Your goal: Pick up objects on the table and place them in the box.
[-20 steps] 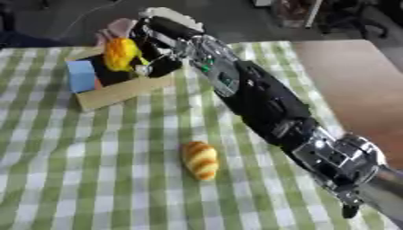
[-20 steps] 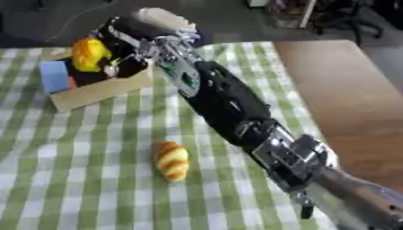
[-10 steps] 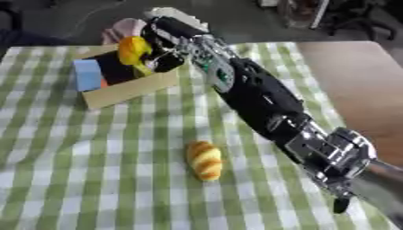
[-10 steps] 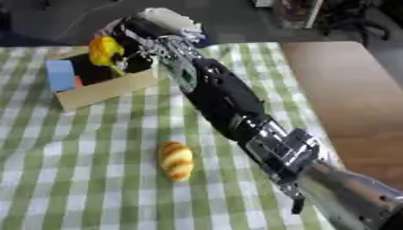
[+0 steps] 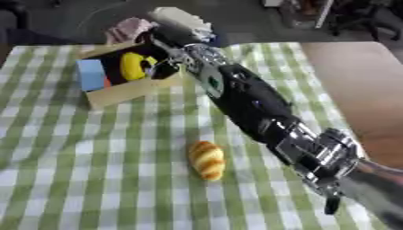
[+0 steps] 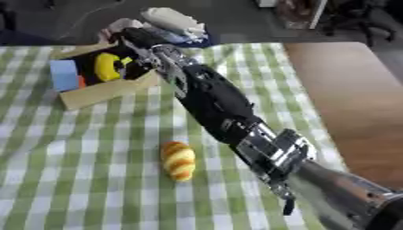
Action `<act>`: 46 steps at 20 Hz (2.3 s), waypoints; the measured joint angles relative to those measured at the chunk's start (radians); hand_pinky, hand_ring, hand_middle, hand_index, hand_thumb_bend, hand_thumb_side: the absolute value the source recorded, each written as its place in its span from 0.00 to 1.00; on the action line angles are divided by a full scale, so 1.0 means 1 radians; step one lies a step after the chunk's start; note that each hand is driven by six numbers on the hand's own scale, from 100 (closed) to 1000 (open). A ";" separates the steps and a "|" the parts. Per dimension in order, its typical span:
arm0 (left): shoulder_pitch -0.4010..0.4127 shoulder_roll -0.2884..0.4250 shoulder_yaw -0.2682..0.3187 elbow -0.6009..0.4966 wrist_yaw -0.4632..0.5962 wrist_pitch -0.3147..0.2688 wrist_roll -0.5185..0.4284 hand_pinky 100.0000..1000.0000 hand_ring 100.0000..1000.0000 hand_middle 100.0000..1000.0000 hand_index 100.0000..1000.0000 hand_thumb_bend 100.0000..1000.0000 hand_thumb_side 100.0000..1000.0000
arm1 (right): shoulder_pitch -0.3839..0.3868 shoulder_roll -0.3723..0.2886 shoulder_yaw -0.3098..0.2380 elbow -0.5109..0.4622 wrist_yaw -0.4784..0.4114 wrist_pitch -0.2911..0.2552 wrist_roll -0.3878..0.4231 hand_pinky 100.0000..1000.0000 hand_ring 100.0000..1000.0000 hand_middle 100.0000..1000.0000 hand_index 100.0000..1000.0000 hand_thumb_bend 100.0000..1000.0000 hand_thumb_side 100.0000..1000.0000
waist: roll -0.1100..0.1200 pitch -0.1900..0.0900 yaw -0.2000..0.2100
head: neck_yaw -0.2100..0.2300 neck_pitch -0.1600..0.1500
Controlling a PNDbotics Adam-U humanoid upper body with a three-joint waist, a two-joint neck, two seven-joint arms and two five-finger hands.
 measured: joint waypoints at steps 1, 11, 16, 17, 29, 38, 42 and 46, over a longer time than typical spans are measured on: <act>-0.002 -0.001 0.000 0.000 0.001 0.000 0.000 0.67 0.52 0.58 0.79 0.16 0.59 | -0.001 0.002 -0.001 0.001 0.016 0.015 0.010 0.79 0.80 0.75 0.97 0.00 0.16 | 0.000 0.000 0.001 | -0.002 0.000; -0.005 -0.003 0.002 0.000 0.004 0.003 -0.001 0.67 0.52 0.58 0.79 0.16 0.59 | -0.001 0.006 -0.005 -0.059 0.055 0.053 0.028 0.78 0.80 0.77 0.97 0.00 0.14 | -0.002 0.000 -0.023 | -0.001 0.000; 0.007 0.000 0.031 0.000 -0.005 0.005 0.028 0.67 0.52 0.58 0.79 0.16 0.59 | 0.017 -0.048 0.055 -0.162 -0.007 -0.007 0.089 0.80 0.82 0.79 0.98 0.00 0.15 | -0.002 0.000 -0.070 | 0.018 0.000; 0.012 0.003 0.036 0.000 -0.007 0.008 0.036 0.67 0.52 0.58 0.79 0.17 0.59 | 0.025 -0.063 0.072 -0.187 -0.023 -0.022 0.104 0.80 0.82 0.79 0.98 0.00 0.15 | -0.002 0.000 -0.082 | 0.024 0.000; 0.048 0.007 0.062 0.000 -0.036 0.036 0.081 0.67 0.52 0.57 0.79 0.15 0.61 | 0.192 -0.179 0.217 -0.482 -0.203 -0.201 0.202 0.83 0.84 0.81 0.95 0.00 0.17 | -0.002 0.000 -0.151 | 0.057 0.000; 0.056 0.007 0.062 0.000 -0.038 0.045 0.079 0.67 0.52 0.58 0.79 0.15 0.62 | 0.352 -0.291 0.282 -0.701 -0.336 -0.314 0.325 0.85 0.88 0.83 0.95 0.00 0.28 | -0.002 0.000 -0.161 | 0.064 0.000; 0.057 0.007 0.062 0.000 -0.041 0.048 0.076 0.67 0.52 0.58 0.79 0.15 0.62 | 0.393 -0.364 0.290 -0.798 -0.388 -0.304 0.384 0.87 0.89 0.85 0.96 0.00 0.30 | -0.002 0.000 -0.162 | 0.065 0.000; 0.057 0.007 0.063 0.000 -0.042 0.049 0.075 0.67 0.52 0.58 0.79 0.15 0.62 | 0.428 -0.415 0.295 -0.876 -0.395 -0.268 0.442 0.88 0.90 0.88 0.97 0.00 0.29 | -0.002 0.000 -0.162 | 0.065 0.000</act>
